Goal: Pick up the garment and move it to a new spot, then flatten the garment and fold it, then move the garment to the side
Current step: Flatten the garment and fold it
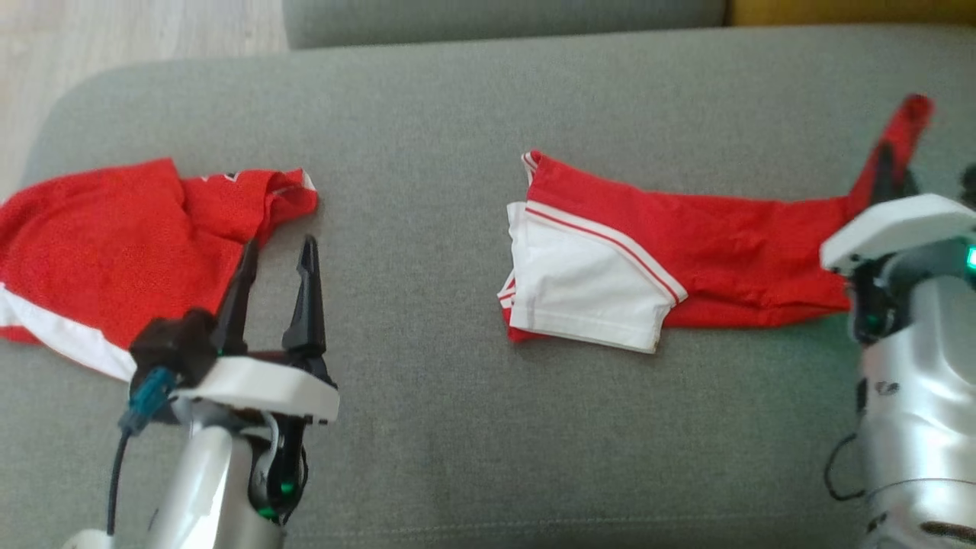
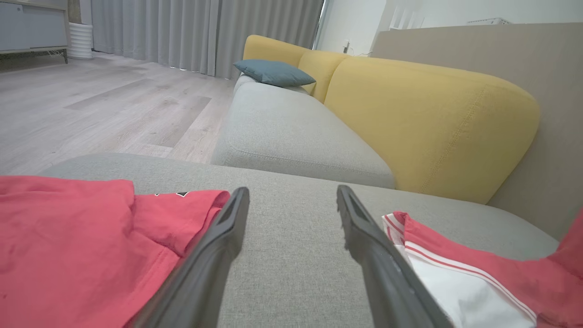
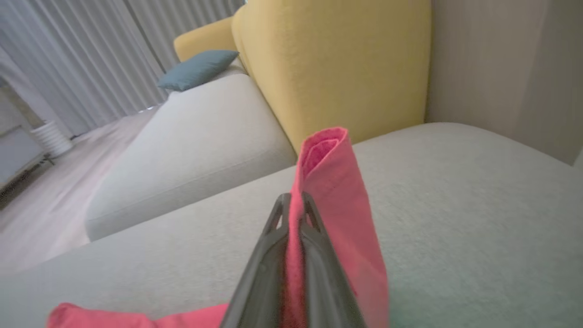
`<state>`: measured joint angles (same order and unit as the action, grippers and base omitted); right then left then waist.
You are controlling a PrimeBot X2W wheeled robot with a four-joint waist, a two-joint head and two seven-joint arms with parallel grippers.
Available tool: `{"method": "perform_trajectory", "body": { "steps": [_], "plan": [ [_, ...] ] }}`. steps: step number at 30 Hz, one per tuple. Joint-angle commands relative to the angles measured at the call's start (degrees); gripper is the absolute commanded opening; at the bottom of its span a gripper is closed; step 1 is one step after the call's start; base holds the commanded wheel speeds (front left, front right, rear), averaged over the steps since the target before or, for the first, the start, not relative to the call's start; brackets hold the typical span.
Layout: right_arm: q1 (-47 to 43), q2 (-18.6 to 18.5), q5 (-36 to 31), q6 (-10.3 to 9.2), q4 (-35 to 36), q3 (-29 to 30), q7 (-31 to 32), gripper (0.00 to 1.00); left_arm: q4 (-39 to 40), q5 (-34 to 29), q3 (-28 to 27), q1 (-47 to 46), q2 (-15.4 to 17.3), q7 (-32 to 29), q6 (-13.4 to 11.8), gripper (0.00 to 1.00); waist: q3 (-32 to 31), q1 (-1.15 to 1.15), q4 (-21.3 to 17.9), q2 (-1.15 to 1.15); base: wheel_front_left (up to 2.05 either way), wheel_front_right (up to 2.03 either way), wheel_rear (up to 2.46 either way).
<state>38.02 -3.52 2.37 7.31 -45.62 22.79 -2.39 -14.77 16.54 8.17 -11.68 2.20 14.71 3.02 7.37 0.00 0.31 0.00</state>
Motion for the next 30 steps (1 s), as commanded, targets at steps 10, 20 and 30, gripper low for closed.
{"method": "perform_trajectory", "body": {
  "steps": [10,20,30],
  "plan": [
    [-4.2,0.6,19.6,0.18,8.0,-22.1,3.0,0.0,2.5,1.6,-2.0,1.8,0.7,0.3,-0.8,1.0,-3.5,0.0,1.5,0.0,0.0,0.0,0.0],
    [-5.3,0.6,31.9,0.18,7.0,-37.7,-0.5,0.0,2.4,1.9,-1.2,1.4,0.7,0.3,-0.9,1.0,-2.2,0.0,3.8,0.0,0.0,0.0,0.0],
    [-2.8,0.6,38.1,0.18,-0.2,-47.8,-7.1,0.0,2.1,2.3,-0.1,0.3,0.7,0.3,-1.1,1.0,-0.4,0.0,6.0,0.0,0.0,0.0,0.0]
  ]
}}
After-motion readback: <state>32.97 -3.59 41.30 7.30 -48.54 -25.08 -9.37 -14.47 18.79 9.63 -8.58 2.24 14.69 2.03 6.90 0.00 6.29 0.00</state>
